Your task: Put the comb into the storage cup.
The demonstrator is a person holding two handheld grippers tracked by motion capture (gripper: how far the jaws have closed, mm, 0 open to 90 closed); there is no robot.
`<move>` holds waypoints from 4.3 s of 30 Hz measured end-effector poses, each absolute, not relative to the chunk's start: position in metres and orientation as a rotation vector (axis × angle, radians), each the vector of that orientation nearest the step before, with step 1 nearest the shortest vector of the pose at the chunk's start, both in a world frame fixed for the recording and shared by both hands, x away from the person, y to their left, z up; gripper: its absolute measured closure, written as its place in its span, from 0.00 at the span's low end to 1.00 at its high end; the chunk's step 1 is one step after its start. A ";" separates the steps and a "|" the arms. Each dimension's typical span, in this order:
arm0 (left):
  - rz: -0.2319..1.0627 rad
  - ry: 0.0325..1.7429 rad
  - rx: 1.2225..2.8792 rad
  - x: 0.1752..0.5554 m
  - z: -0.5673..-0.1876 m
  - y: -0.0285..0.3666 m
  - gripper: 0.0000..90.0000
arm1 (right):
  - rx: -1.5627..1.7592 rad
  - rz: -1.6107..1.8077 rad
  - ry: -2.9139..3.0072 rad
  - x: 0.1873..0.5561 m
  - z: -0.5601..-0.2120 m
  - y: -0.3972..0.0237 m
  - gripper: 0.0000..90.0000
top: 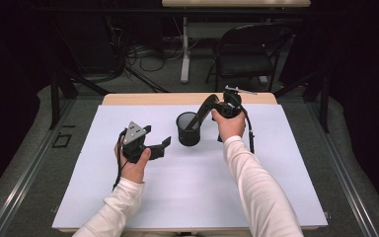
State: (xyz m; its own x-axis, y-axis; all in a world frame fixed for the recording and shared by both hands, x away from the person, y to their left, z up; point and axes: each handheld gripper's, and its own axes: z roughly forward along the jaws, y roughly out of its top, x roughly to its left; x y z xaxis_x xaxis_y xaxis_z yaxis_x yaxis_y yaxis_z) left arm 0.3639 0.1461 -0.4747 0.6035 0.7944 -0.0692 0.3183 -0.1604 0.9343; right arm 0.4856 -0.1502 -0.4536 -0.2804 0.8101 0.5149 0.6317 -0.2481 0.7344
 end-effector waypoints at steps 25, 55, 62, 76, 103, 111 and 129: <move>0.548 0.921 1.738 0.364 -0.475 0.147 0.17 | 1.695 1.538 1.785 0.485 -0.452 -0.155 0.48; 0.547 0.918 1.733 0.363 -0.474 0.147 0.17 | 1.599 1.491 1.779 0.473 -0.437 -0.168 0.40; 0.547 0.916 1.732 0.363 -0.473 0.148 0.17 | 1.557 1.481 1.743 0.469 -0.431 -0.172 0.37; 0.548 0.917 1.730 0.363 -0.473 0.149 0.17 | 1.541 1.446 1.741 0.462 -0.422 -0.180 0.30; 0.533 0.921 1.715 0.364 -0.468 0.158 0.18 | 1.404 1.336 1.873 0.432 -0.399 -0.179 0.15; 0.518 0.923 1.718 0.366 -0.467 0.160 0.18 | 1.344 1.331 1.926 0.421 -0.394 -0.179 0.10; 0.479 0.903 1.731 0.366 -0.459 0.166 0.18 | 1.212 1.341 2.036 0.398 -0.396 -0.174 0.00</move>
